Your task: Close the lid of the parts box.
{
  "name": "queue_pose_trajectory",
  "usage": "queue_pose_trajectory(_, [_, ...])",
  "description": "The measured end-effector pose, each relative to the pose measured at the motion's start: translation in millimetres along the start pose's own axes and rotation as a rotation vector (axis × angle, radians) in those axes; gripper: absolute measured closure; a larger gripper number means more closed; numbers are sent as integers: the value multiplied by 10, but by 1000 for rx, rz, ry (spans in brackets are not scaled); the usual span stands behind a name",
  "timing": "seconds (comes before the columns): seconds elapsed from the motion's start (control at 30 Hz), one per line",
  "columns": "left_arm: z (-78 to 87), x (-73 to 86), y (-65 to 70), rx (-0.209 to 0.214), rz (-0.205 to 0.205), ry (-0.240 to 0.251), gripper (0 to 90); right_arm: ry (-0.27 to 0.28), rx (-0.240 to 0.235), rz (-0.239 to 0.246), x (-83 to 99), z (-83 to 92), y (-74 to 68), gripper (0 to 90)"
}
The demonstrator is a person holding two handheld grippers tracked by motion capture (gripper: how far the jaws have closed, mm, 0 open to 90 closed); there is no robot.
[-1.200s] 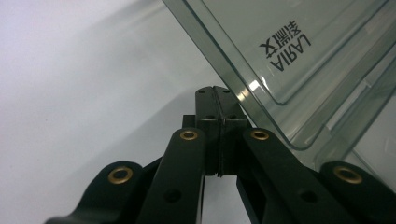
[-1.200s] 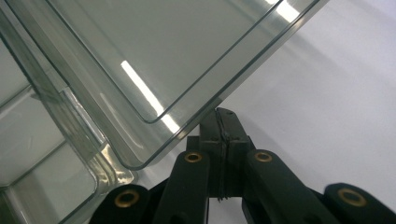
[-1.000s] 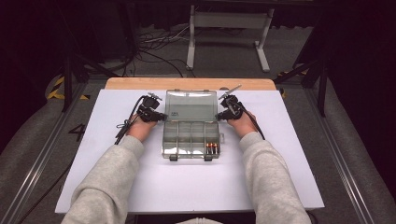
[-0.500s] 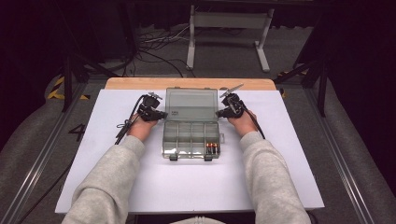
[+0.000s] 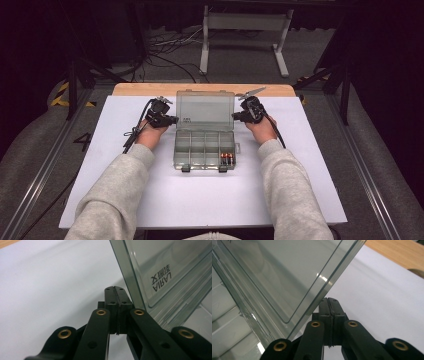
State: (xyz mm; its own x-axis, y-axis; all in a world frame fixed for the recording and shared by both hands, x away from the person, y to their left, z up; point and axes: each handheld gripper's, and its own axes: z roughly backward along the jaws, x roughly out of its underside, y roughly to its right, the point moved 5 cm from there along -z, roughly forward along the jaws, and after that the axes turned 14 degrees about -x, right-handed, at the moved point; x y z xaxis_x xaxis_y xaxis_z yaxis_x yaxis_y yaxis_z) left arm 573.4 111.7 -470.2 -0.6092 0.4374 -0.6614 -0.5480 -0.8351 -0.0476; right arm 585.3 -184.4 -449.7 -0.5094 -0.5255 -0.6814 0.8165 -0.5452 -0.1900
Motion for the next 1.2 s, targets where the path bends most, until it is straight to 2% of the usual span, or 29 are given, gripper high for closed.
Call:
queue_pose_trajectory(0.13, [23, -23, -5, -7, -7, -2, 895, 26, 6, 6, -27, 45, 2, 900])
queue_pose_trajectory(0.2, [39, -51, -6, -13, -16, 14, 895, 38, -1, 12, -42, 74, -2, 900])
queue_pose_trajectory(0.4, [81, -70, 2, -10, -11, 26, 895, 63, -2, 30, -77, 161, -39, 900])
queue_pose_trajectory(0.53, [124, -76, -2, -2, 1, 33, 895, 78, -8, 46, -106, 218, -86, 900])
queue_pose_trajectory(0.63, [161, -83, -5, -5, -22, 46, 895, 85, -11, 62, -121, 261, -123, 900])
queue_pose_trajectory(0.83, [248, -87, 6, 18, -38, 65, 894, 90, -8, 113, -147, 371, -243, 900])
queue_pose_trajectory(1.17, [383, -86, 21, 37, -37, 107, 894, 121, -18, 154, -188, 521, -374, 900])
queue_pose_trajectory(1.2, [403, -91, 13, 36, -46, 115, 894, 123, -19, 159, -189, 534, -386, 900])
